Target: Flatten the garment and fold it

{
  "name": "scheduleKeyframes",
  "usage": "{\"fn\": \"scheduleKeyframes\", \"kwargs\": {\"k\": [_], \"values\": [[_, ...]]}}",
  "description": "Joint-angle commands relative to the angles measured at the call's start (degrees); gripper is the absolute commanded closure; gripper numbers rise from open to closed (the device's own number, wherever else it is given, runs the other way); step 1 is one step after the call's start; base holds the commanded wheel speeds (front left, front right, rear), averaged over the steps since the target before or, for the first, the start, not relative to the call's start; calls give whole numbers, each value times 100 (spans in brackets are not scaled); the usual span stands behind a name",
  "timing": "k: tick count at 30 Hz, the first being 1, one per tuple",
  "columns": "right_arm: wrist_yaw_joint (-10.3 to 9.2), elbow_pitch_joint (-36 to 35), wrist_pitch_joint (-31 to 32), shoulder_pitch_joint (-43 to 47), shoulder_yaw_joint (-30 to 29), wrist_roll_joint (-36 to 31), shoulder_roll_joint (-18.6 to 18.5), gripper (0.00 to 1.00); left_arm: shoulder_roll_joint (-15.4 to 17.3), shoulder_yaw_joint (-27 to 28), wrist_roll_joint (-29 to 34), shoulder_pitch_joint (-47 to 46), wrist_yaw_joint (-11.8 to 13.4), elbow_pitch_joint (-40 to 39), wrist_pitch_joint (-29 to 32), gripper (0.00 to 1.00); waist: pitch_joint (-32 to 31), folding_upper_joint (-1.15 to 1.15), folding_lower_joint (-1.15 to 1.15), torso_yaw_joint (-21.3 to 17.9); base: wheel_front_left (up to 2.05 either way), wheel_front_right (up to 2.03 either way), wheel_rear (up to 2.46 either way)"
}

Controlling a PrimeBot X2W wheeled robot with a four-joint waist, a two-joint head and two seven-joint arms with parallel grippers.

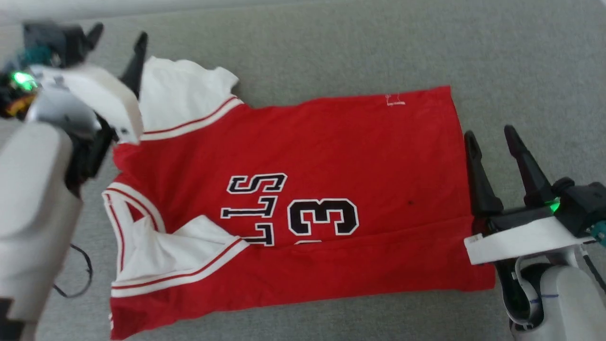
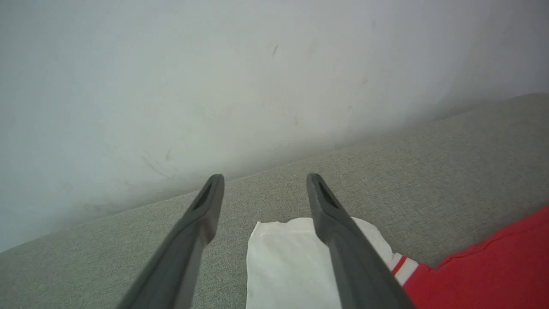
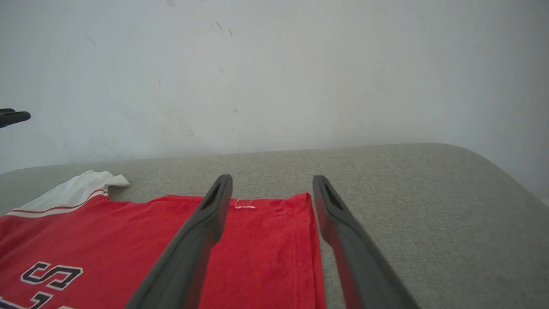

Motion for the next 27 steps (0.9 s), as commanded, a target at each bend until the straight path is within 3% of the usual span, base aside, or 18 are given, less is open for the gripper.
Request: {"fn": "scheduleKeyframes", "kwargs": {"k": [1, 8, 15, 21, 22, 23, 24, 25, 27], "values": [[-5, -47, -37, -156, 47, 51, -3, 0, 75, -17, -81, -352, -109, 237, 351, 0, 582, 0, -2, -435, 0, 0, 0], [-5, -73, -122, -434, 255, 166, -3, 0, 288, 58, -527, -1311, -149, 868, 2204, 0, 1018, 0, -2, -824, 0, 0, 0], [-5, 10, -223, -518, 421, 300, -3, 0, 618, 74, -674, -1510, 436, 956, 3814, 0, 1226, 0, -2, -1117, 0, 0, 0], [-5, 94, -304, -555, 397, 348, -3, 0, 896, 200, -773, -1204, 948, 737, 4419, 0, 1337, 0, -2, -1253, 0, 0, 0], [-5, 107, -314, -563, 396, 355, -3, 0, 929, 200, -808, -1117, 997, 695, 4537, 9, 1343, 0, -2, -1258, 0, 0, 0], [-5, 120, -322, -570, 395, 360, -3, 0, 977, 190, -832, -1043, 1016, 647, 4649, 58, 1345, 0, -2, -1260, 0, 0, 0], [-5, 131, -323, -576, 396, 355, -3, 0, 1004, 187, -872, -965, 1052, 586, 4766, 91, 1342, 0, -2, -1252, 0, 0, 0], [-5, 140, -315, -584, 399, 339, -3, 0, 1015, 173, -910, -888, 1077, 490, 4875, 100, 1332, 0, -2, -1234, 0, 0, 0], [-5, 138, -274, -633, 407, 258, -3, 0, 1033, 188, -972, -786, 1111, 270, 4948, 100, 1317, 0, -2, -1193, 0, 0, 0]]}}
